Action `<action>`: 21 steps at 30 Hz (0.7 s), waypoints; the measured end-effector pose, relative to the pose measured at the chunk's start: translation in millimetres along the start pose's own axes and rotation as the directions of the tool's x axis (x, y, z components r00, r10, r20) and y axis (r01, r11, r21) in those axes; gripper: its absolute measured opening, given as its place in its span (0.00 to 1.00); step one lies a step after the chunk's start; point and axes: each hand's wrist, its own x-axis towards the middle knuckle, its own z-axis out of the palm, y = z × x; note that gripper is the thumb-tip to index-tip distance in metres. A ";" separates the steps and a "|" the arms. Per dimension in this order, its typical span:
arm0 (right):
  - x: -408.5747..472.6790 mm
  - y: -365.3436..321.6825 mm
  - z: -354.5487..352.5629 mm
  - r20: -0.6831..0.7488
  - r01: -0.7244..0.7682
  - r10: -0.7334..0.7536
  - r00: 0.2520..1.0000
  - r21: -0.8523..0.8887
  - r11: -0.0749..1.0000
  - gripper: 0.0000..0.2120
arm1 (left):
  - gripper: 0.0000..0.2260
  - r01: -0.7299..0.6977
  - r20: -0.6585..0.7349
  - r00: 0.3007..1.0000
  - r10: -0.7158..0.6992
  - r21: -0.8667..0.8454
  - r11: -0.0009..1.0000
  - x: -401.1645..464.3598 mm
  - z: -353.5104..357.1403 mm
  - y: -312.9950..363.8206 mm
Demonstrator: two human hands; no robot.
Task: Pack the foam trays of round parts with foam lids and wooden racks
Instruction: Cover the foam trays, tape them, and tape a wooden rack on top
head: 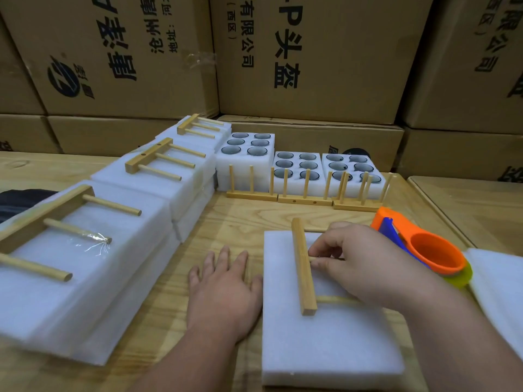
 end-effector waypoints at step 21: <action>1.7 5.2 3.4 -0.121 0.008 0.009 0.993 0.138 0.990 0.05 | 0.30 0.001 0.002 1.000 -0.001 0.026 1.000 0.6 0.1 -0.9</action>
